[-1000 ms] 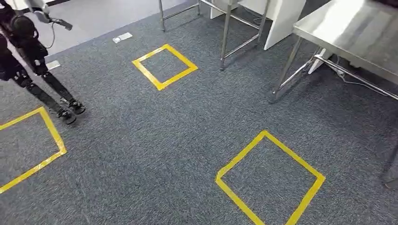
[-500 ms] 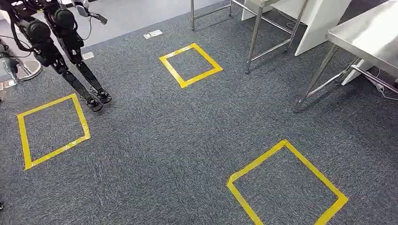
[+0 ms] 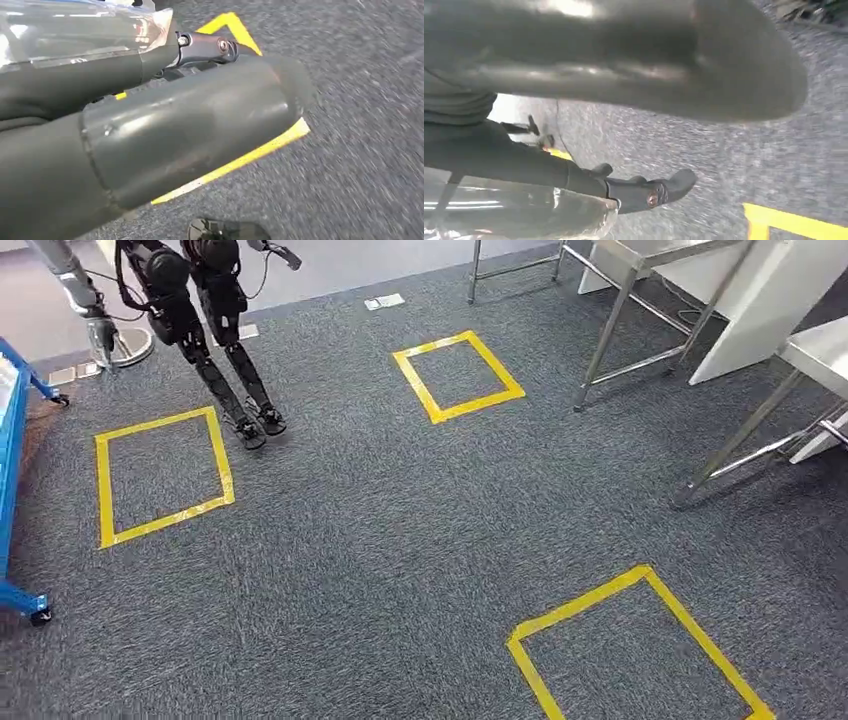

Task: Take the parts from the cabinet and place them on the table.

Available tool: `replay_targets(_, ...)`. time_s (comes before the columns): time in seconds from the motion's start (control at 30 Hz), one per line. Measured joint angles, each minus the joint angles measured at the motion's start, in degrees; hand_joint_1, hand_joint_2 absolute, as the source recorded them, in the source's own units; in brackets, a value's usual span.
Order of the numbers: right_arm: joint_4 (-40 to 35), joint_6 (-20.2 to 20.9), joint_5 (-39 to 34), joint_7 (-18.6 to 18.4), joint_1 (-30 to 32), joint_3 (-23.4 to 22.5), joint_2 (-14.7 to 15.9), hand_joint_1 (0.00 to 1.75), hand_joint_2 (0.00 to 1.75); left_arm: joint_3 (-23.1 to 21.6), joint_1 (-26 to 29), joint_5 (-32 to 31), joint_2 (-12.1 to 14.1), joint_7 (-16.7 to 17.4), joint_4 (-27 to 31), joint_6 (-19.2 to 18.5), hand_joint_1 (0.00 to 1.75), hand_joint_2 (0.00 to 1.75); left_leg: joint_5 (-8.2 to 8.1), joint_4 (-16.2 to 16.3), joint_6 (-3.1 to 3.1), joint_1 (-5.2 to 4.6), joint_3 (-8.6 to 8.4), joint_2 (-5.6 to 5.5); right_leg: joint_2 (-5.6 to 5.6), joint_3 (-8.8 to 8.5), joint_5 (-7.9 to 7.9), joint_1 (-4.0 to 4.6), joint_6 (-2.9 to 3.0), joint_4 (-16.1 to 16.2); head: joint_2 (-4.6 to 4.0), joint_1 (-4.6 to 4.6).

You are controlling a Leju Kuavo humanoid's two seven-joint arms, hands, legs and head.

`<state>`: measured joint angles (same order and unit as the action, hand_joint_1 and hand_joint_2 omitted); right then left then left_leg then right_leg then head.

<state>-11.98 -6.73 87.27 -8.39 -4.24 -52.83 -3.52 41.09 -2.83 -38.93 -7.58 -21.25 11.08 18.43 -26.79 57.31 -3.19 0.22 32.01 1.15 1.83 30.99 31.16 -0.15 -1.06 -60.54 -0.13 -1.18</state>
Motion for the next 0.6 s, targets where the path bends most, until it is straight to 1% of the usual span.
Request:
replay_targets(0.03, 0.02, 0.00, 0.00, 0.02, 0.10, 0.02, -0.07, 0.00, 0.00, 0.00, -0.09, 0.00, 0.13, 0.02, 0.00, 0.00, 0.00, 0.00, 0.13, 0.00, -0.21, -0.01, 0.18, -0.60, -0.97, 1.83, 2.15, -0.08, 0.48, -4.11, 0.00, 0.18)
replay_targets(0.07, 0.02, -0.02, 0.00, 0.02, 0.23, 0.02, -0.07, 0.00, 0.00, 0.02, -0.22, 0.00, 0.13, 0.00, 0.00, 0.00, 0.00, 0.00, 0.20, 0.00, -0.32, -0.07, 0.33, -1.30, -1.25, 3.92, 4.05, -0.21, 0.77, -8.62, 0.00, 0.11)
replay_targets(0.1, 0.02, -0.09, 0.00, 0.02, 0.37, 0.02, -0.07, 0.00, 0.00, 0.02, -0.22, 0.00, 0.15, 0.00, 0.00, 0.00, 0.00, 0.00, 0.24, 0.03, -0.36, -0.09, 0.44, -2.13, -1.36, 6.16, 5.52, -0.21, 0.76, -13.23, 0.00, 0.15)
replay_targets(0.13, 0.02, -0.22, 0.00, 0.09, 0.45, 0.02, -0.04, 0.00, 0.00, 0.04, -0.12, 0.00, 0.17, -0.02, 0.00, -0.02, 0.00, 0.00, 0.25, 0.04, -0.35, -0.14, 0.43, -2.88, -1.50, 7.18, 5.88, -0.21, 0.39, -15.43, 0.00, 0.15)
replay_targets(0.17, 0.02, -0.35, 0.00, 0.11, 0.45, 0.00, -0.02, 0.00, 0.00, 0.09, 0.02, 0.00, 0.17, 0.00, -0.02, -0.04, 0.00, 0.00, 0.25, 0.07, -0.34, -0.14, 0.36, -3.52, -1.56, 6.82, 5.20, -0.25, 0.00, -14.64, 0.00, 0.11)
replay_targets(0.2, 0.02, -0.48, 0.13, 0.13, 0.45, 0.02, -0.02, 0.00, 0.00, 0.24, 0.10, 0.00, 0.15, 0.02, -0.02, -0.04, 0.00, 0.00, 0.27, 0.11, -0.31, -0.12, 0.26, -4.30, -1.68, 5.11, 3.32, -0.26, -0.61, -10.97, 0.00, 0.18)
replay_targets(0.23, 0.02, -0.57, 0.17, 0.17, 0.38, 0.02, -0.02, 0.00, 0.00, 0.37, 0.08, 0.00, 0.13, 0.09, -0.02, -0.04, 0.00, 0.00, 0.29, 0.15, -0.24, -0.08, 0.12, -5.00, -1.99, 2.69, 1.07, -0.44, -1.12, -5.78, 0.00, 0.13)
replay_targets(0.27, 0.02, -0.63, 0.20, 0.22, 0.34, 0.04, -0.02, 0.00, 0.00, 0.39, 0.05, 0.00, 0.11, 0.09, -0.02, -0.04, 0.00, 0.00, 0.28, 0.17, -0.12, -0.04, 0.01, -5.63, -3.35, 0.27, -0.96, -0.71, -1.48, -0.62, 0.00, 0.18)
replay_targets(0.3, 0.02, -0.66, 0.20, 0.22, 0.33, 0.04, -0.02, 0.00, 0.00, 0.44, 0.03, 0.00, 0.11, 0.09, -0.02, -0.04, 0.00, 0.00, 0.27, 0.29, 0.21, -0.25, 0.12, -6.12, -5.61, -0.84, -1.84, -0.90, -1.52, 2.82, 0.00, 0.24)
replay_targets(0.33, 0.02, -0.66, 0.20, 0.26, 0.33, 0.04, -0.07, 0.00, 0.00, 0.46, -0.04, 0.00, 0.13, 0.11, 0.00, -0.04, 0.00, 0.00, 0.08, 0.48, 0.61, -0.55, 0.22, -6.77, -4.93, -0.77, -2.22, -0.72, -0.87, 3.11, 0.00, 0.15)
replay_targets(0.37, 0.02, -0.66, 0.20, 0.26, 0.36, 0.04, -0.09, 0.00, 0.00, 0.50, -0.02, 0.00, 0.13, 0.11, -0.02, 0.00, 0.00, 0.00, 0.18, 0.42, 0.81, -0.52, 0.26, -7.01, -4.64, -0.75, -2.20, -0.68, -0.74, 3.09, 0.00, 0.07)
replay_targets(0.4, 0.02, -0.66, 0.20, 0.26, 0.25, 0.07, -0.13, 0.00, 0.00, 0.57, 0.10, 0.00, 0.15, 0.11, -0.02, 0.00, 0.00, 0.00, 0.25, 0.26, 1.08, -0.42, 0.40, -7.47, -4.24, -1.24, -2.18, -0.46, -0.42, 3.05, 0.00, 0.13)
replay_targets(0.43, 0.02, -0.63, 0.20, 0.24, 0.23, 0.11, -0.20, 0.00, 0.00, 0.65, 0.27, 0.00, 0.15, 0.13, -0.02, 0.00, 0.00, 0.00, 0.40, 0.27, 1.43, -0.25, 0.59, -7.91, -3.64, -1.31, -2.43, -0.54, -0.02, 3.15, 0.00, 0.09)
replay_targets(0.47, 0.02, -0.63, 0.20, 0.24, 0.19, 0.15, -0.31, 0.00, 0.00, 0.74, 0.31, -0.02, 0.28, 0.17, -0.02, 0.02, 0.00, 0.00, 0.02, 0.72, 1.59, 0.03, 0.83, -7.45, -3.09, -1.32, -2.73, -1.45, 0.44, 3.41, 0.00, 0.13)
replay_targets(0.5, 0.02, -0.50, 0.17, 0.09, 0.17, 0.20, -0.28, 0.00, 0.00, 0.74, 0.38, -0.09, 0.26, 0.26, -0.02, 0.02, 0.00, 0.00, -1.64, 2.70, 1.90, -0.21, 1.69, -4.28, -2.67, -1.28, -2.74, -1.16, 0.80, 3.42, 0.00, 0.02)
replay_targets(0.53, 0.02, -0.39, 0.24, 0.00, 0.28, 0.22, -0.31, 0.00, 0.00, 0.74, 0.25, -0.09, 0.22, 0.50, -0.02, 0.02, 0.00, 0.00, -3.88, 6.11, 2.19, -0.09, 3.31, -2.87, -2.04, -1.27, -2.71, -1.02, 1.33, 3.41, 0.00, -0.44)
replay_targets(0.57, 0.02, -0.33, 0.26, -0.02, 0.41, 0.22, -0.31, 0.00, 0.00, 0.74, 0.11, -0.15, 0.20, 0.66, -0.02, 0.02, 0.00, 0.00, -6.17, 10.52, 2.42, 0.05, 5.44, -2.27, -1.35, -1.25, -2.68, -0.85, 1.57, 3.41, 0.00, -0.35)
replay_targets(0.6, 0.02, -0.33, 0.31, -0.07, 0.53, 0.24, -0.31, 0.00, 0.00, 0.74, 0.03, -0.15, 0.13, 0.70, -0.02, 0.04, 0.00, 0.00, -8.27, 15.56, 2.67, 0.18, 7.98, -1.94, -0.53, -1.17, -2.61, -0.69, 1.67, 3.40, 0.00, -0.39)
